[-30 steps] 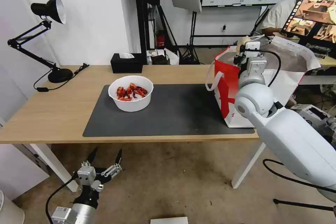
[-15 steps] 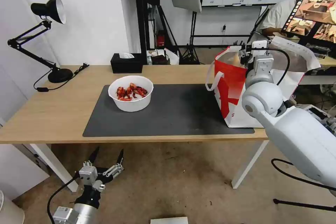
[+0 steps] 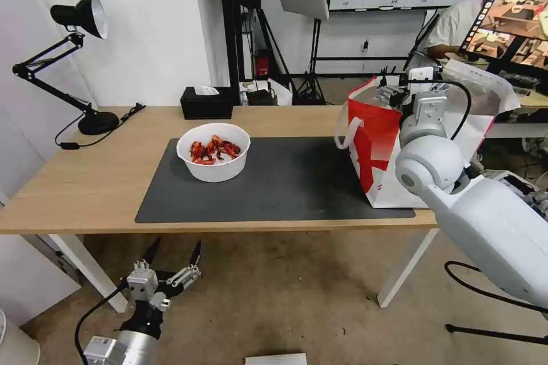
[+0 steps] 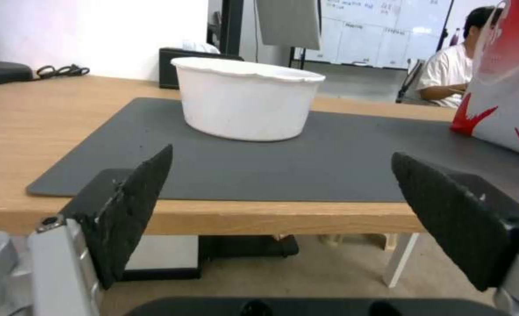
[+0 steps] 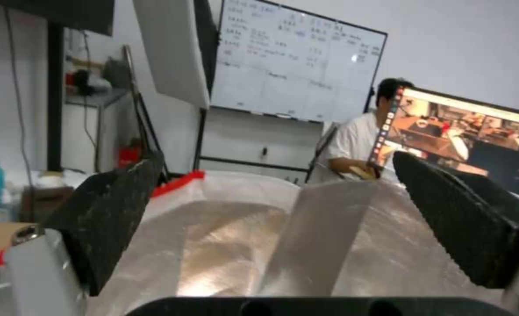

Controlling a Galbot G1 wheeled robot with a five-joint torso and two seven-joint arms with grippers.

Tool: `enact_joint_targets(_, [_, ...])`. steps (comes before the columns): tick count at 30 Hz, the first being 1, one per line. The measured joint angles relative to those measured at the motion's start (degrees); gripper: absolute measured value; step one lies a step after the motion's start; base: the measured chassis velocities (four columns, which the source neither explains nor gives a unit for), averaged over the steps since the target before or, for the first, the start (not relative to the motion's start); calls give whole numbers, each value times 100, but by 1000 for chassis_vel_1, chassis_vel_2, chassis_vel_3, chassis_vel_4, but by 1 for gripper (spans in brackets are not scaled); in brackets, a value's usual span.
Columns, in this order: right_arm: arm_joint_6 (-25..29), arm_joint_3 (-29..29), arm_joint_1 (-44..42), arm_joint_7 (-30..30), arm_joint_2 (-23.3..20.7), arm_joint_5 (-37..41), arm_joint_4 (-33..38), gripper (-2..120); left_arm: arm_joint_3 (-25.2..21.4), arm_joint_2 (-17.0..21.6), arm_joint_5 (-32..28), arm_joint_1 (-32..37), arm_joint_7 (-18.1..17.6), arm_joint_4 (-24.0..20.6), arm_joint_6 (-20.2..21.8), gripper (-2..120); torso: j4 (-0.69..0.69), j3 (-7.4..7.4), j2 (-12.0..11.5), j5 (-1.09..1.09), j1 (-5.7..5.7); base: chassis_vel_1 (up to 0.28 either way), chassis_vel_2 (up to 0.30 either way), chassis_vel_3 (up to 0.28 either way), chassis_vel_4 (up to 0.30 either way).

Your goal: Pick up the trash from the table and place it into the takeout bag.

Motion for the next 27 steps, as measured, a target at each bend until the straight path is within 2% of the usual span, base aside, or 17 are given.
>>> enact_joint_targets(7, [506,219,-359,-421,-118,132,261,100,-82,50,-55,-8,-1,-30,-1,100,1,0,0,-1,0,0,0,0,0])
enact_joint_targets(8, [748,352,-564,-745,-174,251,365,100,-101,64,-69,-7,-1,-55,-1,100,0,0,0,0,0,0,0,0,0])
enact_joint_targets(9, [748,352,-564,-745,-174,251,365,100,-101,64,-69,-7,-1,-55,-1,100,0,0,0,0,0,0,0,0,0])
enact_joint_targets(11, [1268,601,-1035,-1444,-273,416,554,100,-116,72,-82,-8,-1,-69,-1,100,0,0,0,0,0,0,0,0,0])
enact_joint_targets(13, [1437,658,-1170,-1601,-293,417,598,100,-116,72,-85,-13,-2,-69,-1,100,0,0,0,0,0,0,0,0,0])
enact_joint_targets(15, [1943,894,-1728,-2075,-338,459,798,100,-106,72,-89,-32,-1,-58,-2,100,-1,0,0,2,0,0,0,0,0])
enact_joint_targets(16, [1943,894,-1728,-2075,-338,459,798,100,-106,72,-89,-32,-1,-58,-2,100,-1,0,0,2,0,0,0,0,0])
enact_joint_targets(19, [2390,1051,-2160,-2469,-388,478,1064,100,-96,69,-89,-57,0,-46,-3,100,0,0,0,0,-1,0,0,0,0])
enact_joint_targets(24, [2621,1126,-2543,-2663,-408,458,1366,100,-95,59,-91,-68,-1,-42,-3,100,1,0,0,-2,0,0,0,0,0])
enact_joint_targets(27, [2928,1198,-3160,-2794,-267,88,1499,100,-79,36,-90,-77,0,-41,-16,100,2,0,0,-1,0,0,0,0,0])
